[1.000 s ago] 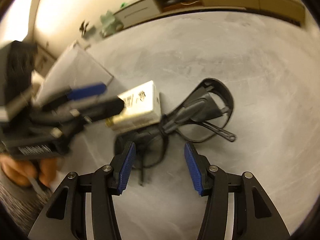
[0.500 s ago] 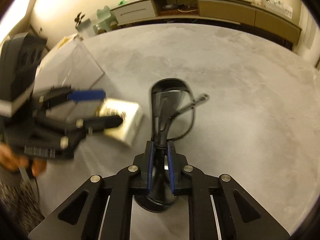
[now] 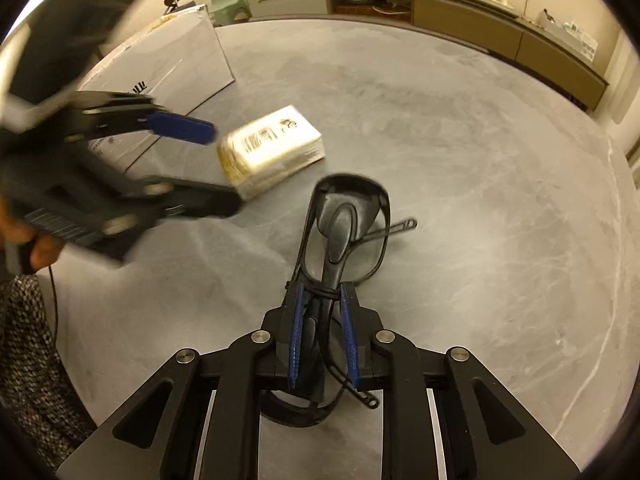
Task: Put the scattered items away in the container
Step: 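Grasp the black glasses with the right tool while the left tool grasps the tissue pack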
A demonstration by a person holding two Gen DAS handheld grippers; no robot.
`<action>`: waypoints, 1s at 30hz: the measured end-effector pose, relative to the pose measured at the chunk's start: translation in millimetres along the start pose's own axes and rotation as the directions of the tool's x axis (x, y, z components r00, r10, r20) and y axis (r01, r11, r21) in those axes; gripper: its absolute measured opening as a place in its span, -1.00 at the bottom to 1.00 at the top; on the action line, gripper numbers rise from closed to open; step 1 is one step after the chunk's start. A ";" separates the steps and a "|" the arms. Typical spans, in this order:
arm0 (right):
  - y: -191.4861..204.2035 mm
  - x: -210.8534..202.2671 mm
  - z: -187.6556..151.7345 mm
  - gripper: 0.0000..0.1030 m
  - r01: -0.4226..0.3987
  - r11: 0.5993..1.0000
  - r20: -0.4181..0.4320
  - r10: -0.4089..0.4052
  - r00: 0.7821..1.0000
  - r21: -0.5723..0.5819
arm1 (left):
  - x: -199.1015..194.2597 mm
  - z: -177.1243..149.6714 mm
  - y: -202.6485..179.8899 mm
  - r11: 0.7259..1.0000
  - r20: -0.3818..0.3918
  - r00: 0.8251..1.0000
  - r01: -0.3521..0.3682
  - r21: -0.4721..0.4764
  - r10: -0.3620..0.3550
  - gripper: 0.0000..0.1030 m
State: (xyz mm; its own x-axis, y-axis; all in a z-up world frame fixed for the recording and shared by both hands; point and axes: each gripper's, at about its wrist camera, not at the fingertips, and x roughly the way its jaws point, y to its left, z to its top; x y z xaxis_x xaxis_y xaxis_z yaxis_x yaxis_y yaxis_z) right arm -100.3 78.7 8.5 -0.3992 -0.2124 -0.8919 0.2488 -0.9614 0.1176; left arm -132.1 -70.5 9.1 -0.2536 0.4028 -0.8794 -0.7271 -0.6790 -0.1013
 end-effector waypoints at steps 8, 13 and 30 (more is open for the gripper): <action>7.8 5.4 -1.0 -0.33 0.016 0.999 -0.004 -0.016 1.000 0.030 | 38.8 9.2 14.5 0.984 0.033 0.996 -0.079 -0.161 0.085 0.61; 5.4 11.7 -3.3 -0.25 -0.005 0.998 -0.002 0.005 1.000 0.066 | 58.8 5.7 16.4 0.972 0.066 0.982 -0.162 -0.168 0.175 0.15; 1.2 0.6 0.2 -0.70 -0.055 0.991 0.093 0.043 0.995 0.125 | 49.1 -1.2 23.7 0.980 0.065 0.991 -0.109 -0.166 0.121 0.02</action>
State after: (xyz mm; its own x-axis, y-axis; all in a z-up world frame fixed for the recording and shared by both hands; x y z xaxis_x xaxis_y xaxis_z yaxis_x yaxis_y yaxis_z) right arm -100.4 77.3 8.2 -0.4689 -0.2690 -0.8413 0.1584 -0.9627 0.2195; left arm -161.0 -67.6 -37.1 -0.3804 0.3569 -0.8532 -0.5791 -0.8112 -0.0811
